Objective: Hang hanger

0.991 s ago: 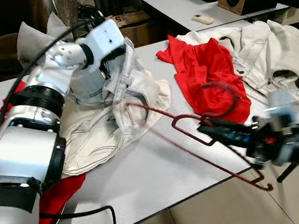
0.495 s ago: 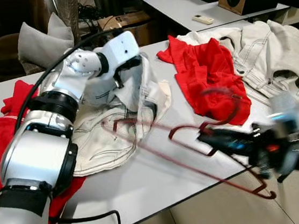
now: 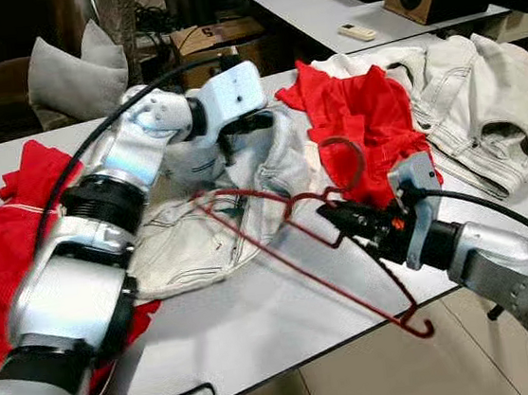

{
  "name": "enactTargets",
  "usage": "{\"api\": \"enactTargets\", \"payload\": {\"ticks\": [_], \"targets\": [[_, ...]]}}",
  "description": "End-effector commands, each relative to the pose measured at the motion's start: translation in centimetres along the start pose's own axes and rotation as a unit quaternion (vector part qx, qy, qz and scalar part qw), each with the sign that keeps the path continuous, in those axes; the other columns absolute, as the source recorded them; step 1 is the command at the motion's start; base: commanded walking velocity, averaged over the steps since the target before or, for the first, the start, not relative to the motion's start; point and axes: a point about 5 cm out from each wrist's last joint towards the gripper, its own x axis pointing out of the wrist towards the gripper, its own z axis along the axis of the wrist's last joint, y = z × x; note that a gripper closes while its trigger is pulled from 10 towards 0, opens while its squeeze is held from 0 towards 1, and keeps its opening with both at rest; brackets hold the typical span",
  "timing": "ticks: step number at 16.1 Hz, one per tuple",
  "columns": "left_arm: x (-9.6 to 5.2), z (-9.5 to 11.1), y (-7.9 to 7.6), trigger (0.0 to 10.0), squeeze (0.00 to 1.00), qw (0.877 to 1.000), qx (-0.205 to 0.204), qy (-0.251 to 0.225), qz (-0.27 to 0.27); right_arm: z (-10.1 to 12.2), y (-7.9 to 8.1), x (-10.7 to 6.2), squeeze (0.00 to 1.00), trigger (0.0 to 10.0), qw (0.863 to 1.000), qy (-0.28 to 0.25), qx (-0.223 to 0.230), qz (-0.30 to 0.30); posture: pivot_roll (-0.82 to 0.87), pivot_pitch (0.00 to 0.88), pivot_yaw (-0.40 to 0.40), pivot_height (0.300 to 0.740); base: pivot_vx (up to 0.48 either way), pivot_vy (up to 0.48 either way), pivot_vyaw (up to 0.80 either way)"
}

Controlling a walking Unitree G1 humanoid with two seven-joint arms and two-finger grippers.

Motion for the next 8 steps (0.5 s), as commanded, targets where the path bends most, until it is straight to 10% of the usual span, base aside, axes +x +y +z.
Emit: {"api": "enactTargets", "payload": {"ticks": [1, 8], "targets": [[-1.1, -1.3, 0.7, 0.0, 0.00, 0.999, 0.015, 0.043, 0.019, 0.4, -1.2, -0.6, 0.00, 10.0, 0.999, 0.002, -0.008, -0.045, -0.09, 0.000, 0.021, 0.740, 0.000, 0.000, 0.00], [-9.6, -3.1, 7.1, 0.0, 0.00, 0.977, 0.031, 0.154, 0.144, 7.3, -5.5, -3.1, 0.00, 10.0, 0.964, -0.150, -0.067, -0.210, -0.07, 0.000, 0.032, 0.740, 0.000, 0.000, 0.00]]}}
